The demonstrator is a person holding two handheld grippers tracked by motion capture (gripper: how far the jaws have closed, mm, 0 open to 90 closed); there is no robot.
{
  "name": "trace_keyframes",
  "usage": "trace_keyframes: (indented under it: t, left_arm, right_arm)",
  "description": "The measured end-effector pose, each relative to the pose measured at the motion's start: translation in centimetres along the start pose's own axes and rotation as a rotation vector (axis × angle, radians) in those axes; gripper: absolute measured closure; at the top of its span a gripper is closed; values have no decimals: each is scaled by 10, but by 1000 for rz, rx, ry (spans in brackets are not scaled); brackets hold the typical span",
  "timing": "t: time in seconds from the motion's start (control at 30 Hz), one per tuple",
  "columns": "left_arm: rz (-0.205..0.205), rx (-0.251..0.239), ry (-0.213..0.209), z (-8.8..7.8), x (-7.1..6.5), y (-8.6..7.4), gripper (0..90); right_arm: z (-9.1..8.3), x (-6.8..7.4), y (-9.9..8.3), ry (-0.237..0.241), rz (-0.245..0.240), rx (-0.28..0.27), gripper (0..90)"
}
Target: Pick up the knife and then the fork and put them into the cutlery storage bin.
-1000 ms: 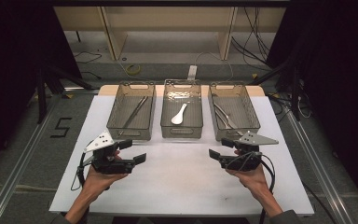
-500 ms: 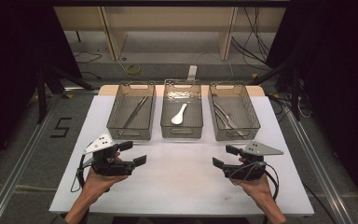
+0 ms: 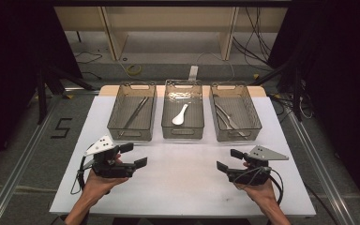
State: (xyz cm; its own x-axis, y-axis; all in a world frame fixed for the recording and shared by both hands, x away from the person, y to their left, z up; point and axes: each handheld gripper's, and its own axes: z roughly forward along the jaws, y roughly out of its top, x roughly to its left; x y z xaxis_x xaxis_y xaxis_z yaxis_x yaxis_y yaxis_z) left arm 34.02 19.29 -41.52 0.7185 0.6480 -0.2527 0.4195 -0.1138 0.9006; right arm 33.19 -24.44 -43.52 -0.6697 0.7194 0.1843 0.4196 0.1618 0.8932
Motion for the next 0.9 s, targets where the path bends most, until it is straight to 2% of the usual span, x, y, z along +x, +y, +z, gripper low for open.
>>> trace_keyframes:
  t: [0.9]
  left_arm:
    - [-3, -5, 2, 0, 1, 1, 154]
  right_arm:
    - [-2, -3, -2, -14, 6, 8, 235]
